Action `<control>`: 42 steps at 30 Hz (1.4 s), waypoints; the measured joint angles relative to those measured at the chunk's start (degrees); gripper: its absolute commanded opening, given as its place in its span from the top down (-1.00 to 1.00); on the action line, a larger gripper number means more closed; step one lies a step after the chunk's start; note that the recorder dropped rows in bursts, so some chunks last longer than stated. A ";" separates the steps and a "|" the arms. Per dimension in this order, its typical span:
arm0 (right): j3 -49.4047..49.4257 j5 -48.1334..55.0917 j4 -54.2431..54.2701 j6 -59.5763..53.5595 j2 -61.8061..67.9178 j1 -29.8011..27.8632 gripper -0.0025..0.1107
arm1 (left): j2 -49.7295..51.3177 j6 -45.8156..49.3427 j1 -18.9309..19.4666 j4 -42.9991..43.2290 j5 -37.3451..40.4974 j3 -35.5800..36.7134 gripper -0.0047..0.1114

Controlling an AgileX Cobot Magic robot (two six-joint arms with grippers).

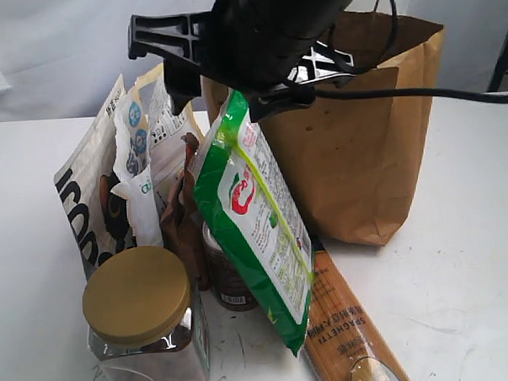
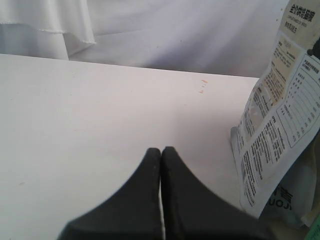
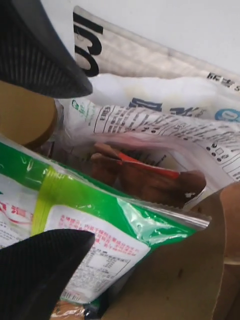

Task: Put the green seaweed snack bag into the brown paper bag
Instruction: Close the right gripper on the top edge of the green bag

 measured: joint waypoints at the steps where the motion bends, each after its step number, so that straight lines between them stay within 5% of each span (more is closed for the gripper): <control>1: -1.16 1.73 -0.24 0.44 0.81 0.00 -0.23 | 0.00 0.00 0.00 0.00 0.00 0.00 0.92; 42: -8.06 11.92 -3.89 2.15 6.90 -0.51 -0.20 | 0.00 0.00 0.00 0.00 0.00 0.00 0.92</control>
